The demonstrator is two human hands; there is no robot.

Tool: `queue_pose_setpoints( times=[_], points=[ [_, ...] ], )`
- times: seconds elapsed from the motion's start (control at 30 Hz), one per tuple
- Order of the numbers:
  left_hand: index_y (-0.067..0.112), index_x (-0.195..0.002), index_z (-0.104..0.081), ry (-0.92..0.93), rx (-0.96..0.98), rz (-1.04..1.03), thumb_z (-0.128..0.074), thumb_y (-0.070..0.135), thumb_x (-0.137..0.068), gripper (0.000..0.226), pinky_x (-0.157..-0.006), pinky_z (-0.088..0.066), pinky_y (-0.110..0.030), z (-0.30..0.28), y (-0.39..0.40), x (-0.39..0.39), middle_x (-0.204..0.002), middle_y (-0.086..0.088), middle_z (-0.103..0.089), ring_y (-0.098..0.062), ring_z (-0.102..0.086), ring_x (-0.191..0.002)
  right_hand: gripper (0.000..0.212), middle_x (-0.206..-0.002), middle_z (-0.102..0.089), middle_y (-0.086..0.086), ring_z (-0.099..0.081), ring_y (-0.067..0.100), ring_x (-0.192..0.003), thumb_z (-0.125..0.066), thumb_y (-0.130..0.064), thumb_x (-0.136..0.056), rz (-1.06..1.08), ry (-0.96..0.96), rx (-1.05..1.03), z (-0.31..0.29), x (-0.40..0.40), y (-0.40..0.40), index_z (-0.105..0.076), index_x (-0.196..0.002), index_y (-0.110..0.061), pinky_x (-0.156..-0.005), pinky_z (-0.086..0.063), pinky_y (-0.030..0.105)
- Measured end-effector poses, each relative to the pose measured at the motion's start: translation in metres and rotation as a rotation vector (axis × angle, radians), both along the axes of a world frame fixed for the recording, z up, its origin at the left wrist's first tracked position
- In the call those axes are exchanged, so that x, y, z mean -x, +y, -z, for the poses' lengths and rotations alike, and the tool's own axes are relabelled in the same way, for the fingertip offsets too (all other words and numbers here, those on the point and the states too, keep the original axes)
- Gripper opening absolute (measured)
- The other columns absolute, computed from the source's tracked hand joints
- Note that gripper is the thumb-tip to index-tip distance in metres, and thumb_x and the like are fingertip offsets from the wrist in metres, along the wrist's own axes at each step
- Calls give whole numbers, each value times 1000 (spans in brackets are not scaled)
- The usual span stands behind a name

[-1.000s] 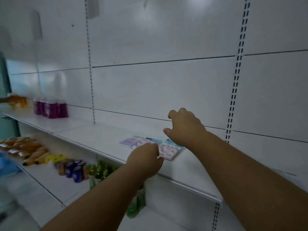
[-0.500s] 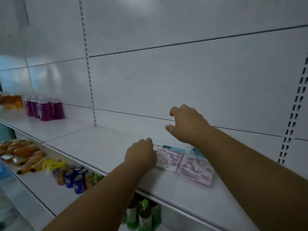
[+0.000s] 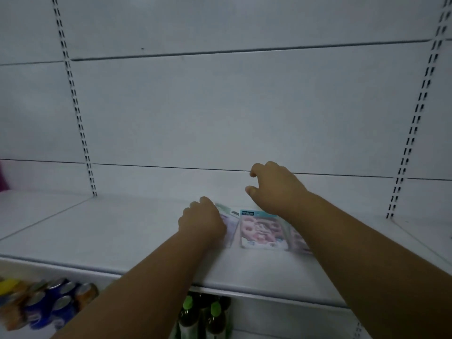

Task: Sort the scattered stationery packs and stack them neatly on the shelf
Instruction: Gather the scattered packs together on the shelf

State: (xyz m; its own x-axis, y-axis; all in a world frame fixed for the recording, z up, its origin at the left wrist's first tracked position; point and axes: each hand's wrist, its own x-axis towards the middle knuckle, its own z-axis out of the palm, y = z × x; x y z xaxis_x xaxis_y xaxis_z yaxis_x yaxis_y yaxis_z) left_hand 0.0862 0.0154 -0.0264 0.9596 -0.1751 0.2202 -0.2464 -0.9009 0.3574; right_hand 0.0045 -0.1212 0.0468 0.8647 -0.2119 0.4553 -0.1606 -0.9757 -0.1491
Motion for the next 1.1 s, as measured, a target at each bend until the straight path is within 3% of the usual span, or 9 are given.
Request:
queue_pose_setpoints(
  times=[0.13, 0.27, 0.4, 0.5, 0.63, 0.77, 0.83, 1.0, 1.1],
  points=[
    [4, -109, -53, 0, 230, 141, -76, 14, -69, 47, -89, -51, -38, -17, 23, 4, -112, -16, -54, -30, -57, -105, 36, -116, -55, 12, -56, 31, -102, -56, -37, -88, 167, 105, -50, 31, 7, 5, -56, -116, -14, -86, -48, 39],
    [9, -93, -60, -88, 613, 263, -57, 9, -80, 13, -76, -55, -38, -33, 46, 12, -96, -11, -66, -27, -64, -85, 35, -108, -62, 12, -59, 30, -93, -55, -43, -83, 281, 265, -58, 55, 3, 17, -61, -102, -14, -78, -46, 34],
    [24, -89, -58, -30, 978, 368, -60, 13, -84, 13, -70, -59, -38, -44, 64, 21, -87, 3, -69, -15, -68, -77, 51, -112, -62, 11, -54, 29, -98, -38, -53, -82, 324, 363, 5, 74, -8, 28, -58, -115, -19, -85, -42, 40],
    [29, -89, -56, 4, 1085, 422, -63, 18, -88, 14, -59, -57, -27, -49, 74, 24, -88, 9, -69, -9, -70, -76, 61, -121, -61, 8, -51, 32, -108, -30, -59, -77, 338, 425, -9, 76, -14, 32, -54, -120, -24, -95, -37, 45],
    [29, -93, -56, 26, 1139, 488, -62, 20, -91, 11, -57, -55, -21, -47, 85, 27, -93, 9, -70, -10, -70, -77, 65, -120, -61, 7, -52, 32, -111, -38, -61, -73, 374, 479, -46, 69, -16, 40, -50, -123, -22, -98, -38, 46],
    [28, -94, -58, 106, 1213, 529, -62, 13, -91, 16, -62, -60, -26, -44, 90, 30, -94, 7, -72, -10, -72, -77, 63, -92, -59, 3, -60, 25, -94, -66, -58, -65, 337, 427, -218, 52, -13, 40, -56, -108, -13, -80, -48, 33],
    [25, -94, -59, 136, 1227, 551, -64, 10, -89, 16, -63, -61, -31, -44, 90, 31, -93, 5, -73, -14, -73, -79, 58, -94, -57, 4, -58, 25, -97, -75, -50, -64, 361, 361, -289, 50, -14, 40, -53, -102, -13, -77, -46, 31],
    [26, -92, -61, 129, 1249, 568, -68, 11, -86, 17, -54, -56, -21, -45, 86, 36, -86, 8, -73, -8, -72, -73, 27, -103, -62, 12, -58, 29, -102, -70, -17, -75, 387, 34, -502, 51, -9, 30, -58, -98, -9, -80, -47, 33],
    [27, -92, -60, 159, 1283, 552, -69, 15, -86, 17, -52, -55, -19, -45, 73, 44, -91, 6, -71, -7, -72, -73, 22, -95, -64, 7, -63, 25, -89, -67, -13, -78, 284, -154, -723, 45, 11, 21, -59, -99, -14, -80, -56, 39]
  ],
)
